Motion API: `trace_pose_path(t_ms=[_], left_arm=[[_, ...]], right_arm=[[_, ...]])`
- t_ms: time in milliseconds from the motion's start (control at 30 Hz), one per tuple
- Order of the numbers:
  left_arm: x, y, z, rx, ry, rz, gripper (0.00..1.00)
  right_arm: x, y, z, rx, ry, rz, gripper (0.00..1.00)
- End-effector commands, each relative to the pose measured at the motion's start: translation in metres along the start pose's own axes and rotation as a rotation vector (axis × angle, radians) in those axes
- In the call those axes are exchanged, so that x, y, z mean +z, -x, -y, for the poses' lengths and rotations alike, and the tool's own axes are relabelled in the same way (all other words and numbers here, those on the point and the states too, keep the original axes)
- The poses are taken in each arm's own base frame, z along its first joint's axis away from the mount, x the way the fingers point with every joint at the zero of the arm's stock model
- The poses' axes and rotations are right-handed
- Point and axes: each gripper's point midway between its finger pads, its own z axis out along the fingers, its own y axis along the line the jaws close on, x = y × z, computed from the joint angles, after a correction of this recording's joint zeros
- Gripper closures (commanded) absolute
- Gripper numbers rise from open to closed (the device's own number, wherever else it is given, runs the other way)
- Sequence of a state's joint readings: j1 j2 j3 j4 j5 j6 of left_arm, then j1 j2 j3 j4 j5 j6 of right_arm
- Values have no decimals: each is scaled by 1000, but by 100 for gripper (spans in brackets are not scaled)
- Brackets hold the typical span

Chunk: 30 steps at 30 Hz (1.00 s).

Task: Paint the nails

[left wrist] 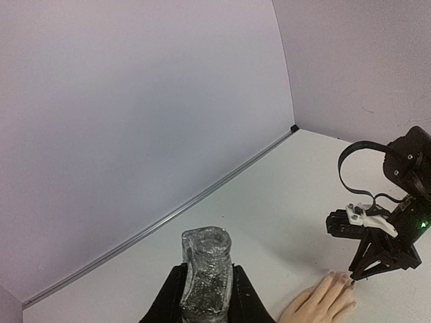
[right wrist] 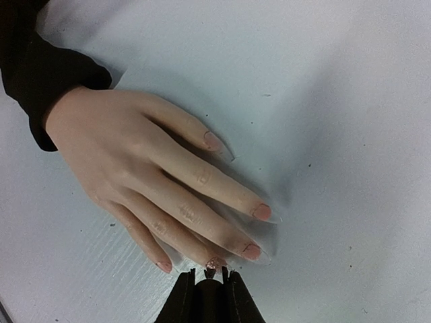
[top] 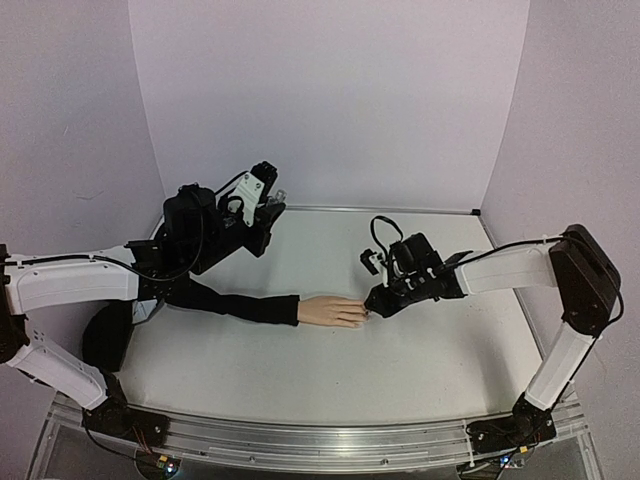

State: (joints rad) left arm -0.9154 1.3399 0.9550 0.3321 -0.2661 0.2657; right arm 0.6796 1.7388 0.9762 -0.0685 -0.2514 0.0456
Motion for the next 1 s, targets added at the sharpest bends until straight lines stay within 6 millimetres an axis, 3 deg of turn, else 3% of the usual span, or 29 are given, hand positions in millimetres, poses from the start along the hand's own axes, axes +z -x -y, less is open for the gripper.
trace_pose_path(t_ms=[0,967], left_arm=[[-8,22,-11,-4,29,55,100],[-9,22,-11,-3,28,57,100]], right_arm=[[1,10,0,-3,-14,11,100],[12,4,1,2,-13,-34,100]])
